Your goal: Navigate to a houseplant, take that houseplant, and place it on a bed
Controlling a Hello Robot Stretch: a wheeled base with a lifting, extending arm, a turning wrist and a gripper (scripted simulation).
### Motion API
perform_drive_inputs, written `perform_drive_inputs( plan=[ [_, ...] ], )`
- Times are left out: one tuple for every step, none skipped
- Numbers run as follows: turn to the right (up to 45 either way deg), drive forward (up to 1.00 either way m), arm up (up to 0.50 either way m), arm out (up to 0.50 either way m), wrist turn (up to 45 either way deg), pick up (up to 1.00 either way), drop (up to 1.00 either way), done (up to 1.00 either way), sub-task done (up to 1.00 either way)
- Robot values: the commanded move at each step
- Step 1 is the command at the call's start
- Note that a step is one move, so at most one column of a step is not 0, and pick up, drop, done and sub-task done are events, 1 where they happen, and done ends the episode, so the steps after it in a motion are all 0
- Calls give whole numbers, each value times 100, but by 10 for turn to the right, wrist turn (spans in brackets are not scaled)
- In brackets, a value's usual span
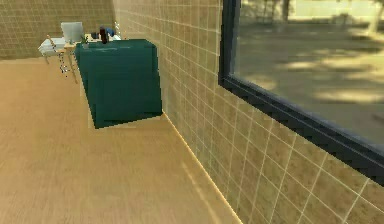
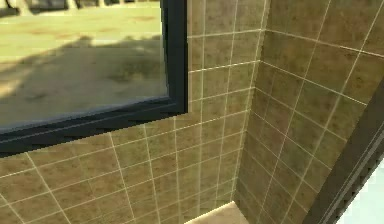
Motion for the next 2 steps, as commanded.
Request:
perform_drive_inputs(
  plan=[
    [-120,0,0,0,0,0,0,0,0],
    [0,35,0,0,0,0,0,0,0]
  ],
)
